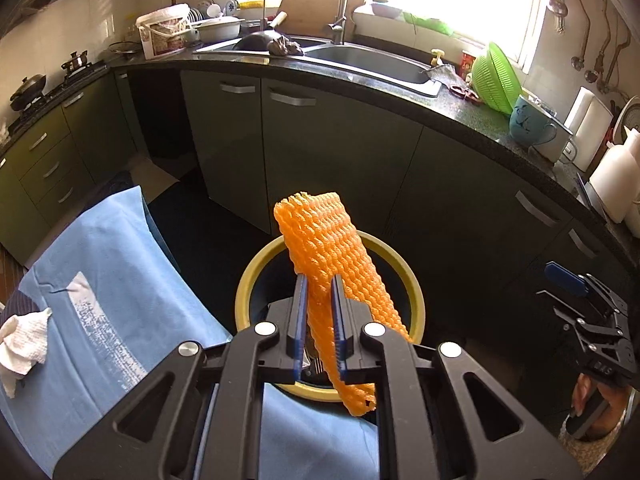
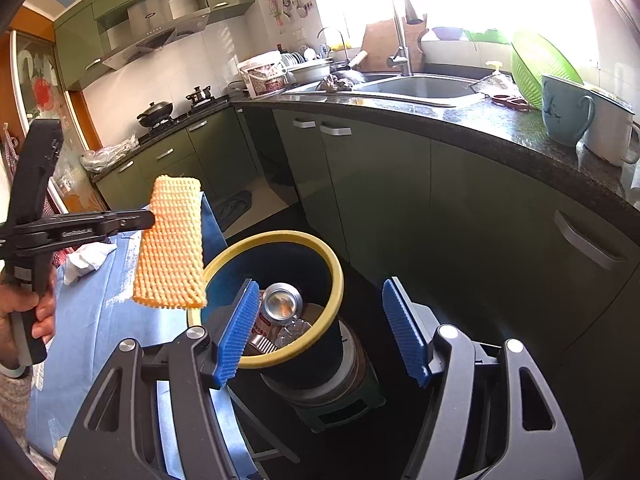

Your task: Collect trash

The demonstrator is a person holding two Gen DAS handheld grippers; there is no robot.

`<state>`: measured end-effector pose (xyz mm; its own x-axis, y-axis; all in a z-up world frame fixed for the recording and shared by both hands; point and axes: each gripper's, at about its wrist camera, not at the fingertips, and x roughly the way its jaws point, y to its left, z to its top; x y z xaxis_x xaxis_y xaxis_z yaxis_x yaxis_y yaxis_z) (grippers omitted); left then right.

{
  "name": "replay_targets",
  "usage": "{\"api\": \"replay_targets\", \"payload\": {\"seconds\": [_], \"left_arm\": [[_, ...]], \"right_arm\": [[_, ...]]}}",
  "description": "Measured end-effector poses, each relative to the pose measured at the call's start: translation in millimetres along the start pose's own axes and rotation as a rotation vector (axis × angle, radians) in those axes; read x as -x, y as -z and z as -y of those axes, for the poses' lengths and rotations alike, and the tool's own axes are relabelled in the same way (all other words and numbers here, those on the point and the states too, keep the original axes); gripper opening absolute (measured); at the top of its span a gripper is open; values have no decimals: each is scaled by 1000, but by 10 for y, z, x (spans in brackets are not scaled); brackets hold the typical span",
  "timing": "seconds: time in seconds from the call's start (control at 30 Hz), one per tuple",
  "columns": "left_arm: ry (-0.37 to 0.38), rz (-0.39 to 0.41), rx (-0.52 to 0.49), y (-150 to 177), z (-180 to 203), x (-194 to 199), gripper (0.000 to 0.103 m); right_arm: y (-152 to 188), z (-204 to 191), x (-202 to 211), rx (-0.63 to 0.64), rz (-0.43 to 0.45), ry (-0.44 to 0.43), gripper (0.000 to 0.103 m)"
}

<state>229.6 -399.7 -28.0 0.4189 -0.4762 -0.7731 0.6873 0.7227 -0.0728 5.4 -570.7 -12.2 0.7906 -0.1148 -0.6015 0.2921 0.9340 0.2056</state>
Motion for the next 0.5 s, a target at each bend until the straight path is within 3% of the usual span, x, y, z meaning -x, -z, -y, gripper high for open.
{"api": "replay_targets", "payload": {"seconds": [0.1, 0.23, 0.37, 0.43, 0.5], "left_arm": [[-22, -23, -14, -8, 27, -224, 15], [-47, -28, -11, 20, -19, -271, 39], [-45, 12, -9, 60, -82, -4, 54], [-24, 49, 7, 128, -144, 274, 57], [-22, 100, 19, 253, -231, 612, 67]], "right_arm": [[22, 53, -37, -6, -12, 5, 65], [37, 18, -78, 0, -21, -3, 66], [-2, -83, -78, 20, -19, -18, 66], [-32, -190, -64, 41, -15, -32, 66], [-79, -338, -58, 75, -16, -61, 67]]}}
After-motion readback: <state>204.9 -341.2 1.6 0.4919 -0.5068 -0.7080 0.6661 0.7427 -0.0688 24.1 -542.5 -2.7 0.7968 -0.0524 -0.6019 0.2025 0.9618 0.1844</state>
